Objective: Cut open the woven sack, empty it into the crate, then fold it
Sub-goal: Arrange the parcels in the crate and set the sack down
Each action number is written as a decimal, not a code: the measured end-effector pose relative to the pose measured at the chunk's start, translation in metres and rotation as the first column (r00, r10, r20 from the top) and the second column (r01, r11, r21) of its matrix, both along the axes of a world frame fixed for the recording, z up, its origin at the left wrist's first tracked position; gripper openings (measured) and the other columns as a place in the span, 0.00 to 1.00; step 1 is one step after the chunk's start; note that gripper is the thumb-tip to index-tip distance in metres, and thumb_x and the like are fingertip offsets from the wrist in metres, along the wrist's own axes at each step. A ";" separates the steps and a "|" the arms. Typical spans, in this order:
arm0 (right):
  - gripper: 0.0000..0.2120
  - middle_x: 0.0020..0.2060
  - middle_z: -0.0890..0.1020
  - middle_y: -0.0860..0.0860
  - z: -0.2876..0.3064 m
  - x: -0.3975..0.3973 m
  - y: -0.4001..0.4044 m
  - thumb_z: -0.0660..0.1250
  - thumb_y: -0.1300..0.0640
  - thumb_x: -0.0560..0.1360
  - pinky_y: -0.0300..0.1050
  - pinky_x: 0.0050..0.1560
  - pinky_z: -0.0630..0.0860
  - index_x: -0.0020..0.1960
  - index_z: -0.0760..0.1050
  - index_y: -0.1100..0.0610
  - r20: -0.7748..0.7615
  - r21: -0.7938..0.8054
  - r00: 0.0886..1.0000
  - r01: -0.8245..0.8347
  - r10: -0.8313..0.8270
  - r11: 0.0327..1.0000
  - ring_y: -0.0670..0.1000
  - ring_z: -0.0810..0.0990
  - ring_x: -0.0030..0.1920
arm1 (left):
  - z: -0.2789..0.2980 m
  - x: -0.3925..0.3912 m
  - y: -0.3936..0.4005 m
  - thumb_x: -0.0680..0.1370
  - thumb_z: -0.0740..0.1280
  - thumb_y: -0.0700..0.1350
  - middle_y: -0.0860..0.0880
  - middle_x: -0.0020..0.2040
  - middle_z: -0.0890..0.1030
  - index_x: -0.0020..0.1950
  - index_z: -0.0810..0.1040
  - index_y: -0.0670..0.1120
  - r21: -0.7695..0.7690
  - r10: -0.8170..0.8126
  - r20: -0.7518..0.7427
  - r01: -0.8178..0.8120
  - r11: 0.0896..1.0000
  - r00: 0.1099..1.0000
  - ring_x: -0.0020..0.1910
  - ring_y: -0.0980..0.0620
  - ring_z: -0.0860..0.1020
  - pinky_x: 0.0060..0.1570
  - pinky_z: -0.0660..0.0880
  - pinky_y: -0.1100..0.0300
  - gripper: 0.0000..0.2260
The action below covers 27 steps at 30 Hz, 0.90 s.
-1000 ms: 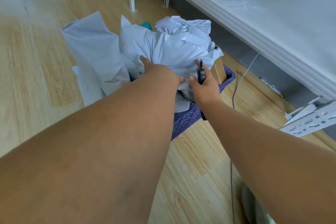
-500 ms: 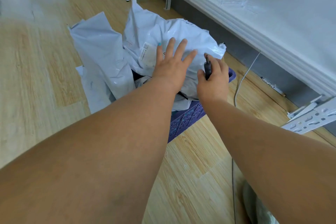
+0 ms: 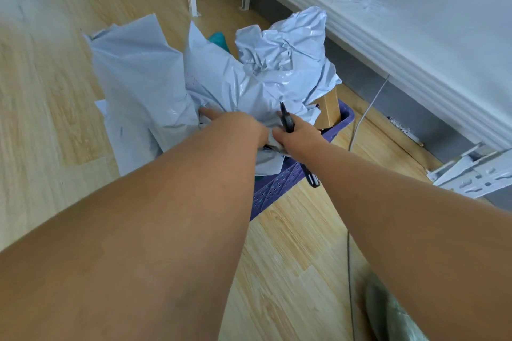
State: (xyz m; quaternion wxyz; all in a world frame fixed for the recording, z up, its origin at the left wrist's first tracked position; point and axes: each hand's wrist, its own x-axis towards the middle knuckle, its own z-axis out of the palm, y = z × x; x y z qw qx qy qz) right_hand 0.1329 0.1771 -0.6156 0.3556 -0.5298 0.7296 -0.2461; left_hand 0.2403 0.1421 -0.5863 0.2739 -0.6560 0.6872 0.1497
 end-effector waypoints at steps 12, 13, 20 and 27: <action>0.14 0.39 0.75 0.47 0.010 -0.030 0.041 0.59 0.52 0.81 0.43 0.36 0.71 0.66 0.71 0.46 0.132 -0.151 0.978 0.180 -0.160 0.972 0.47 0.71 0.33 | 0.002 -0.015 0.029 0.74 0.63 0.39 0.47 0.59 0.78 0.62 0.74 0.49 -0.468 -0.117 -0.113 0.051 0.882 0.987 0.63 0.44 0.73 0.72 0.52 0.38 0.17; 0.14 0.40 0.76 0.48 0.010 -0.037 0.048 0.59 0.52 0.81 0.43 0.36 0.71 0.66 0.71 0.47 0.129 -0.144 0.978 0.184 -0.166 0.972 0.47 0.71 0.33 | 0.006 -0.019 0.032 0.74 0.63 0.39 0.47 0.60 0.78 0.63 0.74 0.48 -0.485 -0.093 -0.152 0.008 0.875 0.984 0.64 0.44 0.73 0.72 0.54 0.40 0.18; 0.13 0.45 0.78 0.49 -0.007 -0.109 0.129 0.60 0.53 0.81 0.45 0.40 0.73 0.65 0.71 0.50 0.118 -0.085 0.943 0.321 -0.310 0.943 0.51 0.74 0.38 | 0.014 -0.082 0.075 0.74 0.65 0.37 0.44 0.63 0.74 0.66 0.71 0.45 -0.724 -0.365 -0.051 0.217 0.654 0.929 0.65 0.43 0.70 0.71 0.57 0.43 0.21; 0.16 0.53 0.81 0.55 -0.039 -0.211 0.240 0.62 0.57 0.78 0.54 0.55 0.78 0.65 0.74 0.52 -0.031 0.064 0.879 0.477 -0.476 0.877 0.58 0.81 0.52 | -0.036 -0.221 0.192 0.76 0.62 0.37 0.44 0.63 0.75 0.66 0.72 0.45 -0.569 -0.703 -0.023 0.569 0.593 0.711 0.65 0.44 0.70 0.66 0.64 0.47 0.18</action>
